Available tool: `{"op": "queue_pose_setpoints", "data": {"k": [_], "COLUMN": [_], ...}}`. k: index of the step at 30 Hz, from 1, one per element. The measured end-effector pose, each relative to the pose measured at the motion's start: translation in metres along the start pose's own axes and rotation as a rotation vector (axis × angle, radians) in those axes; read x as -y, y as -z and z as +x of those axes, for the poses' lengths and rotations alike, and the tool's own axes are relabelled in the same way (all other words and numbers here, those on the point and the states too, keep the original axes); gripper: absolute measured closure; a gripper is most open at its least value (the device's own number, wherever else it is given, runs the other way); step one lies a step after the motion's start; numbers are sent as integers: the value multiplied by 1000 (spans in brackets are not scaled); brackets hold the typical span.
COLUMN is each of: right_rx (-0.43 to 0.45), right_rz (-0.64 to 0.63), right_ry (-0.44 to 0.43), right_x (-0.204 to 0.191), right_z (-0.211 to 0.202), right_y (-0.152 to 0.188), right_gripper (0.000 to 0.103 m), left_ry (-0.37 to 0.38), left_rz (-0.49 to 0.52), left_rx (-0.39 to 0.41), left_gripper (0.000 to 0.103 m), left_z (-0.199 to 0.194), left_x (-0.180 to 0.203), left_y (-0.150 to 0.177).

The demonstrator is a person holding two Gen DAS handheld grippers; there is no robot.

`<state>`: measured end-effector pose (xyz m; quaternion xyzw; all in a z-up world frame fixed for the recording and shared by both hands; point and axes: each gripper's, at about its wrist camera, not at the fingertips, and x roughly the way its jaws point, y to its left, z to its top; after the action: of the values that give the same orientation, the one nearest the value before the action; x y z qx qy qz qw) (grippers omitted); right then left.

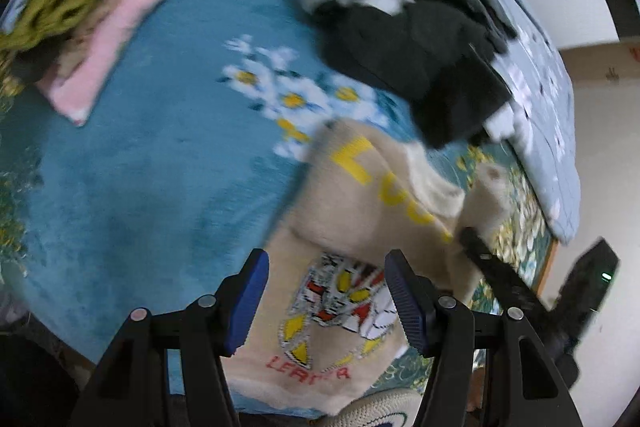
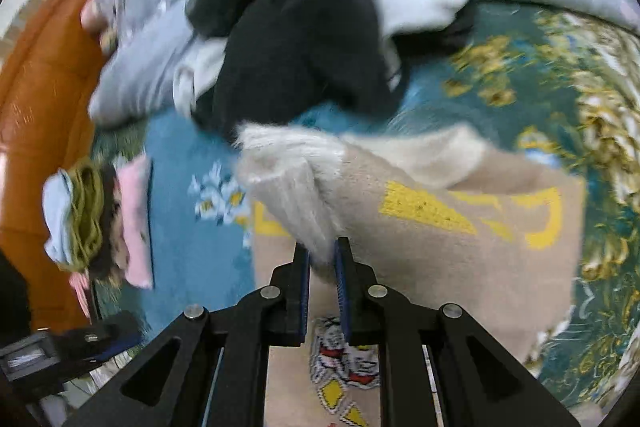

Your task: Fold clothes

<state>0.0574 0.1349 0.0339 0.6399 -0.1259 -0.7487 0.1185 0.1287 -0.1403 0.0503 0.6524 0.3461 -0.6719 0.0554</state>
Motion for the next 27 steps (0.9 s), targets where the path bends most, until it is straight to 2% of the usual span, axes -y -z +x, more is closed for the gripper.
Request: {"op": "queue_pose_setpoints", "data": {"k": [2, 6, 8, 9, 10, 13, 17, 21, 24, 27], "right_rx": [-48, -93, -113, -119, -105, -64, -15, -27, -12, -3], "right_rz": [-13, -38, -37, -34, -33, -21, 148, 398, 474, 488], "right_ry": [21, 8, -74, -120, -139, -187, -103, 43, 84, 111], "right_x": [-8, -10, -8, -6, 1, 23, 95, 191, 226, 239], "right_z": [19, 38, 36, 32, 24, -2, -22, -31, -44, -51], "right_y": [2, 1, 4, 6, 7, 9, 12, 21, 25, 26], "right_gripper": [90, 80, 72, 60, 54, 54, 54, 54, 54, 54], "left_ry": [-11, -29, -36, -37, -39, -38, -20, -33, -20, 23], "left_rz": [-20, -51, -55, -53, -48, -26, 35, 130, 153, 90], "left_rx": [6, -5, -22, -31, -42, -71, -106, -137, -192, -247], "left_gripper": [39, 39, 39, 39, 39, 39, 39, 39, 37, 37], "left_z": [-3, 3, 10, 15, 20, 38, 64, 102, 137, 164], "left_x": [-10, -23, -23, -21, -19, -6, 22, 52, 66, 69], "left_y": [-2, -4, -5, -5, -6, -7, -15, -28, -35, -36]}}
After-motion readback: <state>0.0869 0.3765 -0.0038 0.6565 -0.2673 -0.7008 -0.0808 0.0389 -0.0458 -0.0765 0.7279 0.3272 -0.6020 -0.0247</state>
